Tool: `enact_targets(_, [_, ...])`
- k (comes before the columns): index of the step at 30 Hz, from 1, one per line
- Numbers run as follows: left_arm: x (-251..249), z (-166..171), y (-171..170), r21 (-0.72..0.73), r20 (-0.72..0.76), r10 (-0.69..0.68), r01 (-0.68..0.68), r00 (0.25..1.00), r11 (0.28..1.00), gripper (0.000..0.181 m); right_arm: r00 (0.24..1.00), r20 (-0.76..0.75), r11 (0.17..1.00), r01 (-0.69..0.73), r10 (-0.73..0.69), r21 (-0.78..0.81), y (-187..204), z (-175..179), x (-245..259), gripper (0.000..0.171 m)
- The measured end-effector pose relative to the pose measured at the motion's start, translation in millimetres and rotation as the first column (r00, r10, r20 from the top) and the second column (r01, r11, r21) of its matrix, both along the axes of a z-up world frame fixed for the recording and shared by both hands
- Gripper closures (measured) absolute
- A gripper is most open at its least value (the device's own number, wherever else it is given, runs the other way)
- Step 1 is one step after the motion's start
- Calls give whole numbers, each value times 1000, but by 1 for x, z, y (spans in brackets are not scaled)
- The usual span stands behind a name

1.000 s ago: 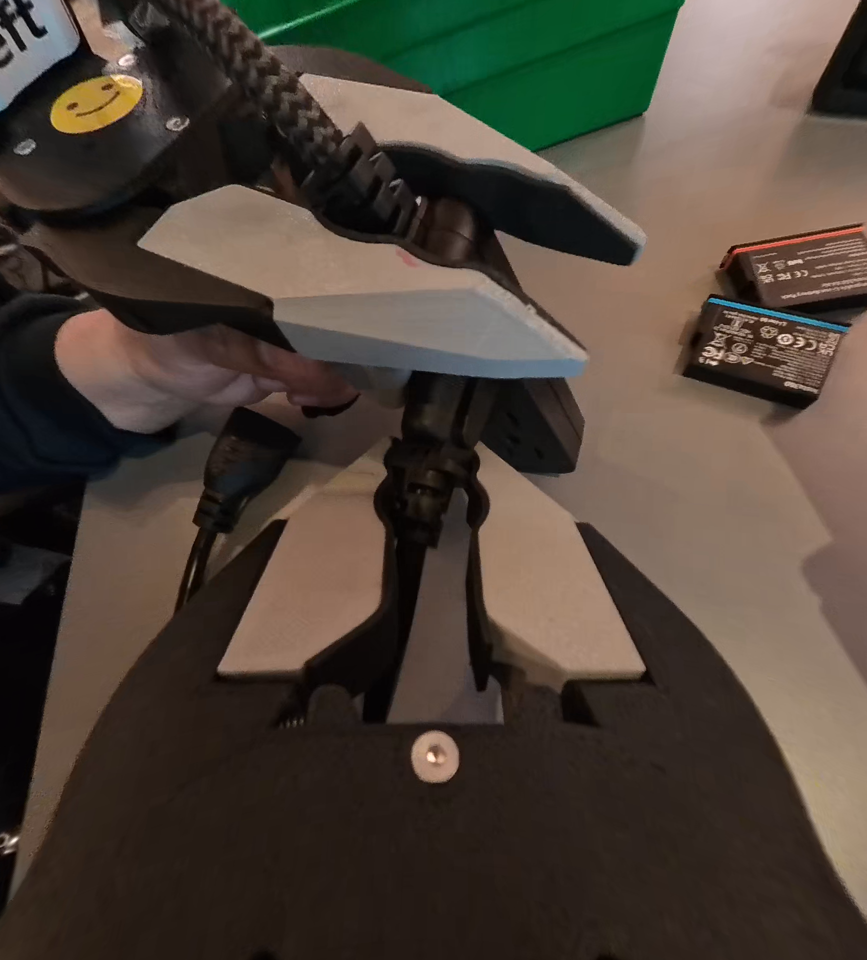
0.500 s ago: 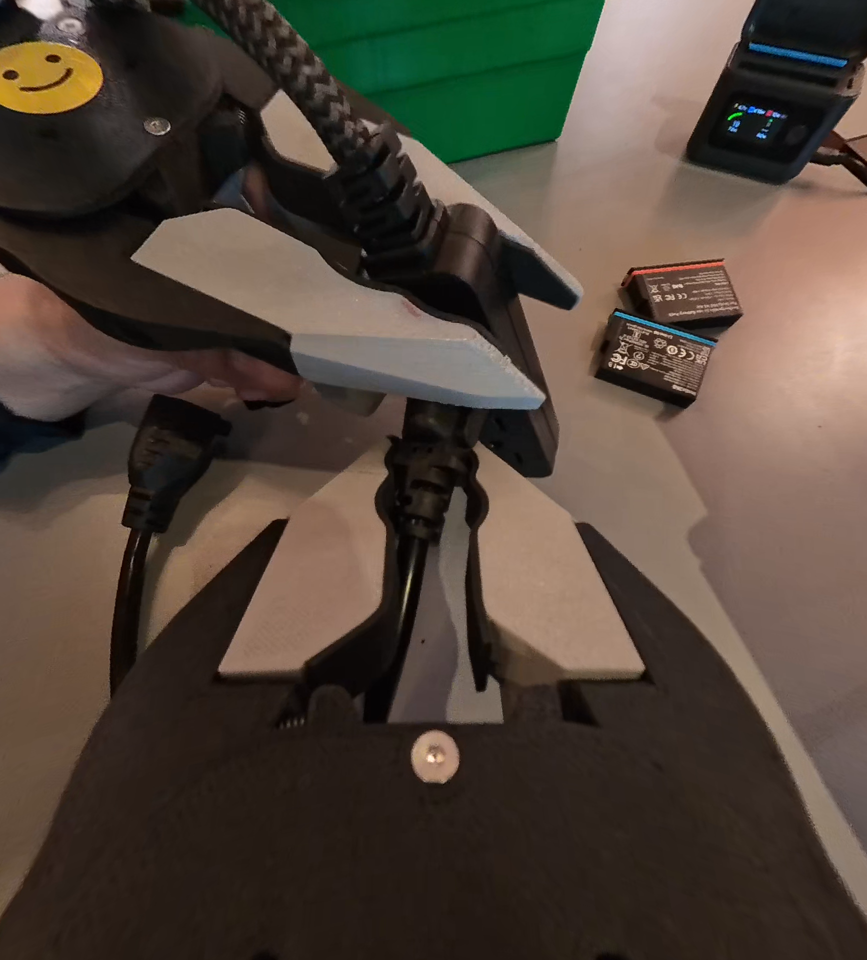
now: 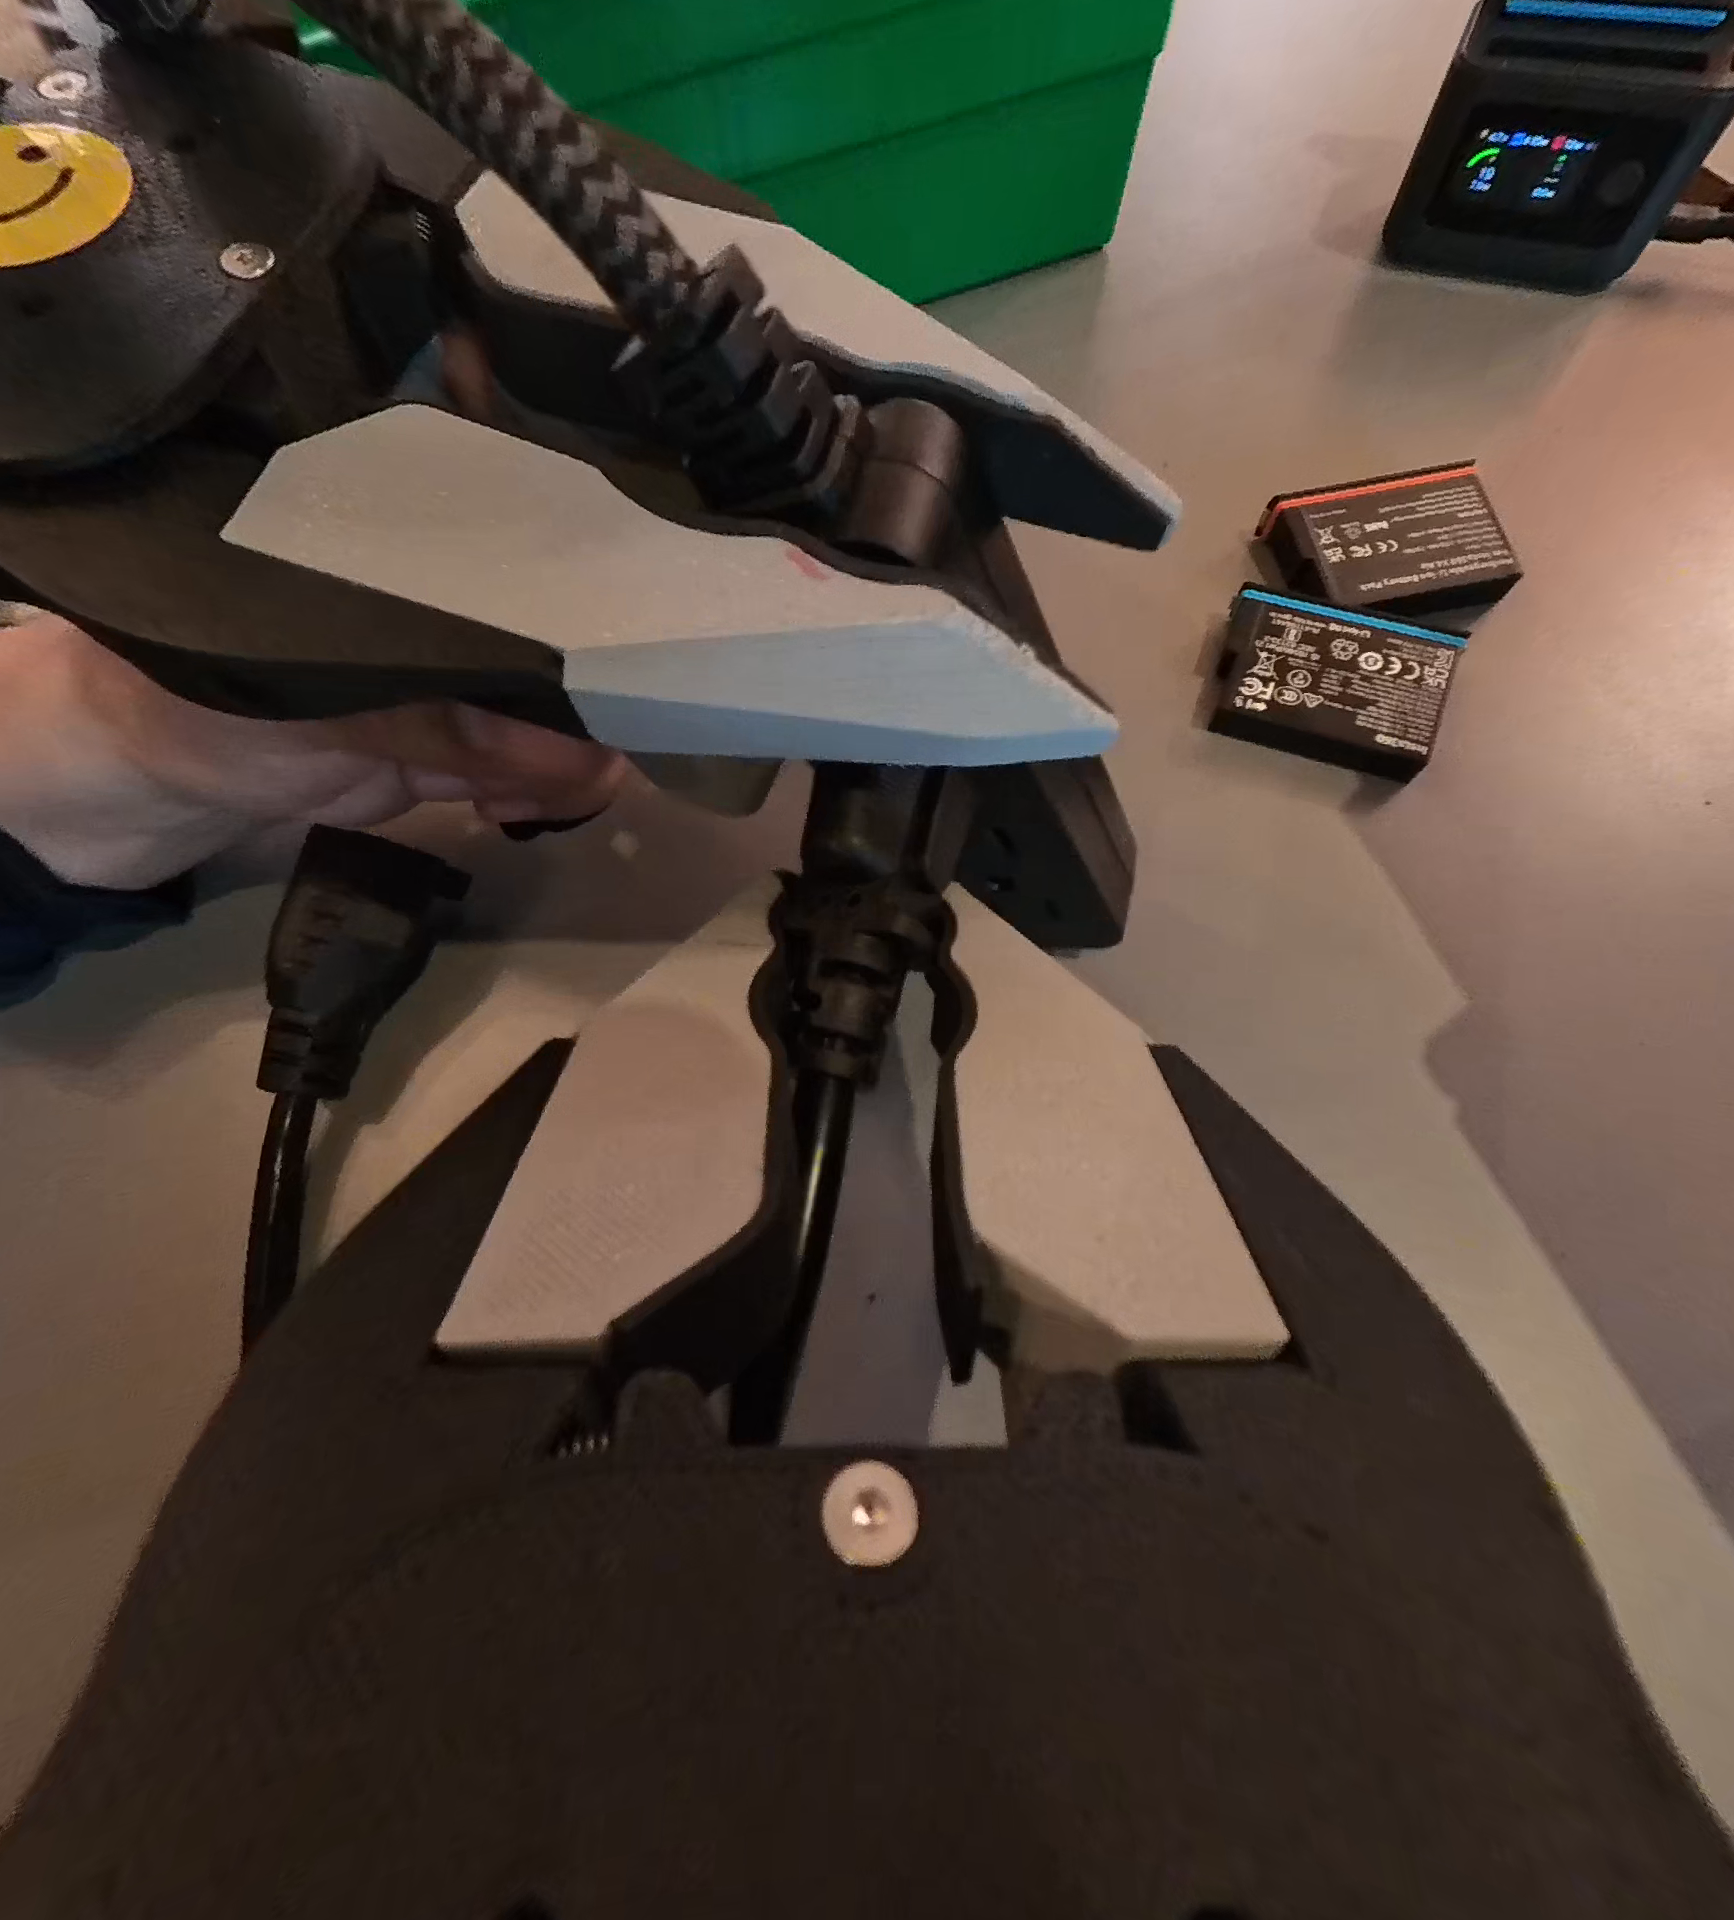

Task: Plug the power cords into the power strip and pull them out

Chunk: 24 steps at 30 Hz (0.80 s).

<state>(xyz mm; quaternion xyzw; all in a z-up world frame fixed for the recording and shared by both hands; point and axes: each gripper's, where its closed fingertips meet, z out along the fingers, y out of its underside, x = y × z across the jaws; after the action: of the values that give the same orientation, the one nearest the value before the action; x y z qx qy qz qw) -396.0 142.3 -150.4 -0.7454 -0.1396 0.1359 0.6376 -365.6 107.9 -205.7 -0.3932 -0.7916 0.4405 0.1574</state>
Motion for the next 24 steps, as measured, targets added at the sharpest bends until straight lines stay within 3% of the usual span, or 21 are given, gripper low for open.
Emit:
enact_targets(4, [-6, -1, -1, 16, 13, 42, -42, 999, 999, 155, 998, -51, 995, 35, -31, 92, 6, -2, -6, 152])
enact_targets(9, [-12, 0, -7, -4, -17, 109, -110, 994, 994, 154, 981, -191, 921, 108, -37, 374, 10, 1, -10, 154])
enact_targets(14, [-7, 29, -10, 70, -166, 189, -180, 968, 981, 158, 985, -171, 974, 64, -27, 219, 14, 15, -17, 162])
enact_targets(17, [-9, 21, -10, 75, -94, 154, -147, 984, 986, 157, 975, -221, 949, 96, -28, 301, 13, 16, -13, 162])
enact_targets(21, [-12, 15, -10, 35, -102, 167, -164, 981, 986, 154, 955, -293, 826, 204, -49, 526, 22, 9, -14, 165])
enact_targets(24, [-13, 15, -11, 35, -96, 177, -175, 979, 984, 154, 959, -283, 840, 178, -31, 512, 23, 8, -16, 165])
